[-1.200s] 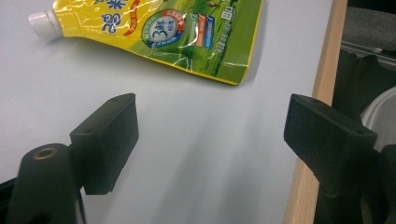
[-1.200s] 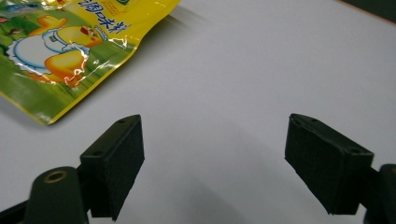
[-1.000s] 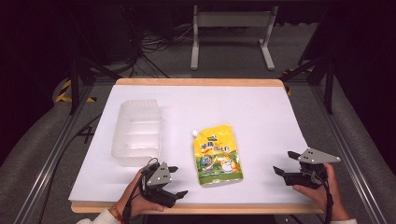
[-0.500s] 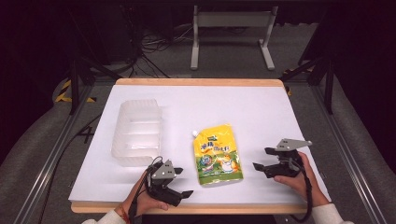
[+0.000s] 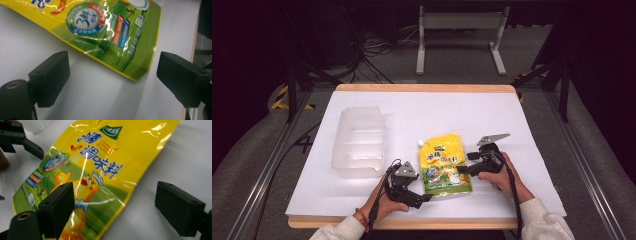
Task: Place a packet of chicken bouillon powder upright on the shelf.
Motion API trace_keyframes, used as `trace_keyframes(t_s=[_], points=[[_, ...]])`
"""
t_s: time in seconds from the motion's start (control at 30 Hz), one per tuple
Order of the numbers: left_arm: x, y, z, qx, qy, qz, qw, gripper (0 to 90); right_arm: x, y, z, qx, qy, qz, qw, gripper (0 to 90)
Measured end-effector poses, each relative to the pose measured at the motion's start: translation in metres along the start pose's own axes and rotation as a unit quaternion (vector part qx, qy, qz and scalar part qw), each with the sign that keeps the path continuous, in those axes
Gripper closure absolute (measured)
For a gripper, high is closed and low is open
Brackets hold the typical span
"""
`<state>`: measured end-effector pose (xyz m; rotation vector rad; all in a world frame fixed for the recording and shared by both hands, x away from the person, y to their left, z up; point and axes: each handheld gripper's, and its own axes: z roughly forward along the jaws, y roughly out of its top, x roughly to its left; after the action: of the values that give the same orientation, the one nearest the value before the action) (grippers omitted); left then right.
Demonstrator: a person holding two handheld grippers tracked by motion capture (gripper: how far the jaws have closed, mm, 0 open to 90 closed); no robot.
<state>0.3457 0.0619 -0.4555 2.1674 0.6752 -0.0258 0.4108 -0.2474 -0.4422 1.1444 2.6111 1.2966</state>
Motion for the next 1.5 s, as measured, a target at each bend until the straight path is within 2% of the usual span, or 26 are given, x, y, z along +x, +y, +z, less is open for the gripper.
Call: trace_keyframes(t_s=[0.03,0.13,0.2,0.27,0.33,0.4,0.5,0.57,0.6,0.67,0.8,0.9,0.97,1.07,1.13,1.17,1.2,1.23,1.27,1.37,1.4,1.47,1.5], points=[[0.001,0.001,0.002,-0.005,-0.003,-0.010,0.9999,11.9,0.001,0.002,0.003,0.000,0.001,0.000,1.0000,16.3],[0.005,0.006,0.006,-0.006,-0.006,-0.015,0.9998,11.7,0.004,0.007,0.010,-0.001,0.017,0.007,0.9998,17.0],[0.008,0.009,0.007,-0.008,-0.012,-0.021,0.9997,11.3,0.007,0.007,0.012,-0.002,0.017,0.006,0.9998,18.5],[0.012,0.011,0.009,-0.010,-0.014,-0.028,0.9995,11.8,0.009,0.005,0.012,-0.004,0.018,0.006,0.9998,24.7],[0.014,0.014,0.010,-0.012,-0.014,-0.031,0.9994,13.1,0.008,0.002,0.009,-0.010,0.036,0.017,0.9992,31.9],[0.014,0.015,0.011,-0.013,-0.002,-0.035,0.9993,16.6,0.008,0.000,0.007,-0.010,0.043,0.016,0.9989,37.0],[0.016,0.018,0.010,-0.020,-0.007,-0.037,0.9991,24.4,0.011,-0.002,0.000,-0.019,0.044,0.005,0.9989,50.6],[0.017,0.021,0.008,-0.027,-0.003,-0.036,0.9990,36.8,0.013,-0.005,-0.005,-0.021,0.040,-0.004,0.9989,60.3],[0.017,0.022,0.006,-0.026,-0.005,-0.031,0.9992,39.6,0.013,-0.005,-0.007,-0.019,0.038,-0.006,0.9991,67.2],[0.016,0.022,0.005,-0.034,0.004,-0.028,0.9990,48.7,0.015,-0.009,-0.011,-0.022,0.038,-0.007,0.9990,71.8],[0.017,0.023,0.002,-0.039,0.007,-0.022,0.9990,62.0,0.022,-0.012,-0.021,-0.035,0.039,-0.024,0.9984,83.4],[0.016,0.026,-0.005,-0.051,0.005,-0.010,0.9986,70.3,0.028,-0.010,-0.030,-0.064,0.036,-0.033,0.9968,86.1],[0.016,0.026,-0.009,-0.057,0.006,-0.008,0.9983,72.4,0.031,-0.009,-0.033,-0.071,0.034,-0.037,0.9962,86.6],[0.017,0.028,-0.018,-0.075,0.013,-0.004,0.9971,79.9,0.045,-0.006,-0.043,-0.099,0.034,-0.058,0.9928,88.4],[0.017,0.028,-0.021,-0.079,0.013,0.001,0.9968,82.5,0.050,-0.004,-0.046,-0.106,0.032,-0.065,0.9918,88.7],[0.016,0.028,-0.025,-0.085,0.015,0.007,0.9963,86.4,0.058,-0.002,-0.050,-0.119,0.030,-0.077,0.9895,89.0],[0.015,0.029,-0.028,-0.090,0.019,0.015,0.9957,86.4,0.058,-0.002,-0.050,-0.119,0.030,-0.077,0.9895,89.0],[0.012,0.030,-0.034,-0.101,0.030,0.026,0.9941,87.0,0.065,0.000,-0.054,-0.131,0.024,-0.088,0.9873,89.1],[0.012,0.030,-0.034,-0.101,0.030,0.026,0.9941,87.1,0.065,0.000,-0.054,-0.131,0.024,-0.088,0.9873,89.1],[0.008,0.034,-0.046,-0.110,0.048,0.048,0.9916,87.1,0.074,0.003,-0.059,-0.150,0.023,-0.100,0.9833,89.3],[0.008,0.034,-0.046,-0.110,0.048,0.048,0.9916,87.1,0.074,0.003,-0.059,-0.150,0.023,-0.100,0.9833,89.3],[0.005,0.037,-0.055,-0.112,0.062,0.060,0.9899,87.1,0.080,0.007,-0.060,-0.161,0.021,-0.111,0.9805,89.3],[0.005,0.037,-0.055,-0.112,0.062,0.060,0.9899,86.9,0.082,0.008,-0.059,-0.164,0.022,-0.112,0.9798,89.3]])
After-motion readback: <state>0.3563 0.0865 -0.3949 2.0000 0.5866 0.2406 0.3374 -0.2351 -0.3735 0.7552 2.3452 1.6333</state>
